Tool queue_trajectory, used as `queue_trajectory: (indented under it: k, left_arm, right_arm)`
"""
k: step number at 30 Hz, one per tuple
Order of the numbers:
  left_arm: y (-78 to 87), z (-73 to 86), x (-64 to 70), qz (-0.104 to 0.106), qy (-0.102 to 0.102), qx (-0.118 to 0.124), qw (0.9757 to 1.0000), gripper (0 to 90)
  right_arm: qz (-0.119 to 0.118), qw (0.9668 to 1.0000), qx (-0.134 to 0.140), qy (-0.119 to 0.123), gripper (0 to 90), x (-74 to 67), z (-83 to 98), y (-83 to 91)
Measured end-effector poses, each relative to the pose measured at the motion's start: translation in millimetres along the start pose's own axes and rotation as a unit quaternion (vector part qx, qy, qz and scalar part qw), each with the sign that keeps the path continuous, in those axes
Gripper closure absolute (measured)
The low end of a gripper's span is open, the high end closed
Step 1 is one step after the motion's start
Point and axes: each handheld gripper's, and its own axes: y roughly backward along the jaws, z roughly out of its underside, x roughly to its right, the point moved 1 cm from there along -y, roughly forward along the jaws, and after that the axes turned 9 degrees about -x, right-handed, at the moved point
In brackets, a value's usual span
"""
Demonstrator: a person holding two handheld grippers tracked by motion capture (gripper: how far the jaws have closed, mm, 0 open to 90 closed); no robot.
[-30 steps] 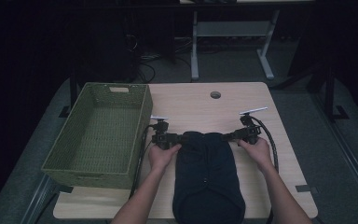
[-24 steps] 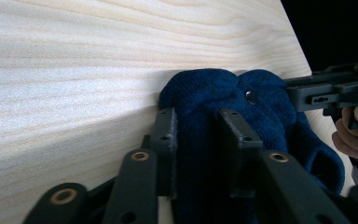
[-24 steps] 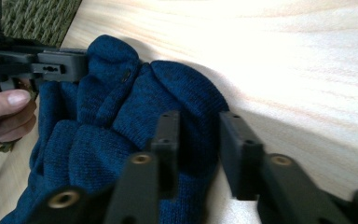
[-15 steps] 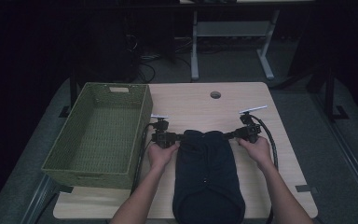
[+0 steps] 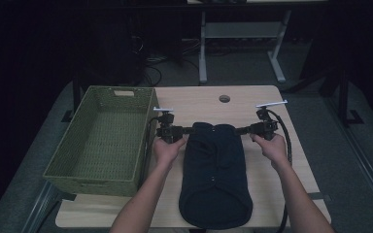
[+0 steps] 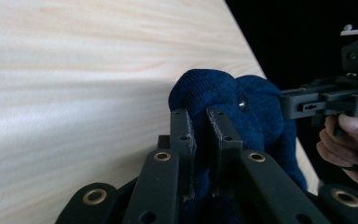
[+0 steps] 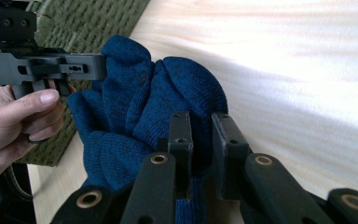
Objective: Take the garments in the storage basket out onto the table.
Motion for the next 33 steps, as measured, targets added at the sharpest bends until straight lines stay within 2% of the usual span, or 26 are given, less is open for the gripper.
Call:
queue_trajectory:
  k: [9, 12, 15, 16, 22, 28, 33]
  left_arm:
    - [18.1, -24.2, 16.3, 0.013, -0.017, 0.027, 0.9994, 82.2]
    - [28.5, -36.6, 25.7, 0.015, -0.029, 0.038, 0.9987, 82.2]
    - [33.6, -41.5, 30.9, 0.014, -0.035, 0.043, 0.9983, 82.1]
    - [37.9, -43.4, 35.2, 0.017, -0.040, 0.052, 0.9977, 82.1]
    - [38.8, -35.9, 35.4, 0.021, -0.048, 0.052, 0.9973, 82.0]
    - [33.5, -15.0, 28.6, 0.023, -0.051, 0.048, 0.9973, 81.9]
    - [34.2, -4.2, 24.9, 0.030, -0.052, 0.049, 0.9970, 81.8]
  right_arm:
    - [-0.007, 0.9996, 0.025, 0.011, 78.4, -13.3, -16.1, 19.2]
    - [-0.006, 0.9991, 0.035, 0.023, 78.0, -24.3, -26.3, 31.0]
    - [-0.006, 0.9988, 0.040, 0.028, 77.9, -30.1, -30.6, 36.6]
    - [-0.002, 0.9984, 0.043, 0.037, 77.7, -35.8, -33.0, 40.6]
    - [0.003, 0.9973, 0.049, 0.056, 76.9, -44.8, -27.2, 43.2]
    - [-0.004, 0.9971, 0.050, 0.056, 76.2, -40.5, -12.3, 35.3]
    - [-0.005, 0.9968, 0.046, 0.065, 76.0, -41.0, -2.7, 30.1]
